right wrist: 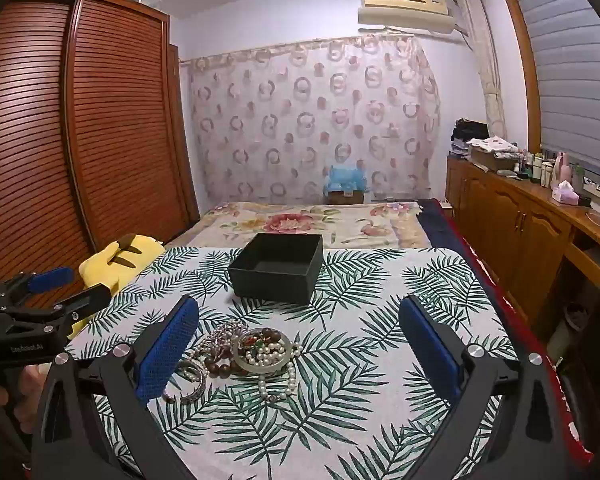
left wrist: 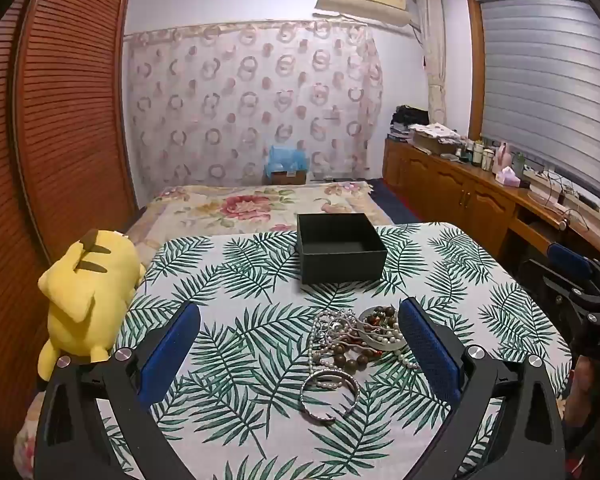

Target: Organize jewelry

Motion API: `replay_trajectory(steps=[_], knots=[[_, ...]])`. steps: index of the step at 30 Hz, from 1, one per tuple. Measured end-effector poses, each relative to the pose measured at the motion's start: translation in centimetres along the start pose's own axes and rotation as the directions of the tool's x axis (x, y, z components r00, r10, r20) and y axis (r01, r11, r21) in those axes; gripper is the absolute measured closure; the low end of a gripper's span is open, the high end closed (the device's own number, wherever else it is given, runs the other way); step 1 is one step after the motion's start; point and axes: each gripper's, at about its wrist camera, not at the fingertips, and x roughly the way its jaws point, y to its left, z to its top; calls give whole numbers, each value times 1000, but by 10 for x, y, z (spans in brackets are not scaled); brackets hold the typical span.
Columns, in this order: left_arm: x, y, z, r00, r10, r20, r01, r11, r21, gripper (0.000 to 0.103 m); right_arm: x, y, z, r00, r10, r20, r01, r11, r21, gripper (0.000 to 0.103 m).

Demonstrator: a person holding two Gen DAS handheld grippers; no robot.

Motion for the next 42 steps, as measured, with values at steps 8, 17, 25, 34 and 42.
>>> replay_trajectory(steps=[8,17,25,34,42], knots=[[0,1,0,1000,1,8,-1,1000,0,7,-1,-1,0,1000,-1,3,1,1000,3,2],[-7,-1,4,1000,1,20,-1,1000,0,7,0,0,0,1000,1,1,-1,1000,1,2],[-7,-2,8,1000,-1,22,1,1000,1,7,0,0,0,1000,1,3,-1,1000,2,2],[-8,-2,4,1000,0,26,0,1000,2,7,0,1,0,1000,2,3,-2,1000,2,2],[-9,-1,4,1000,3,28,-3,1000,-1,7,-1,1,0,1000,2,6,-2,1000,2,2]])
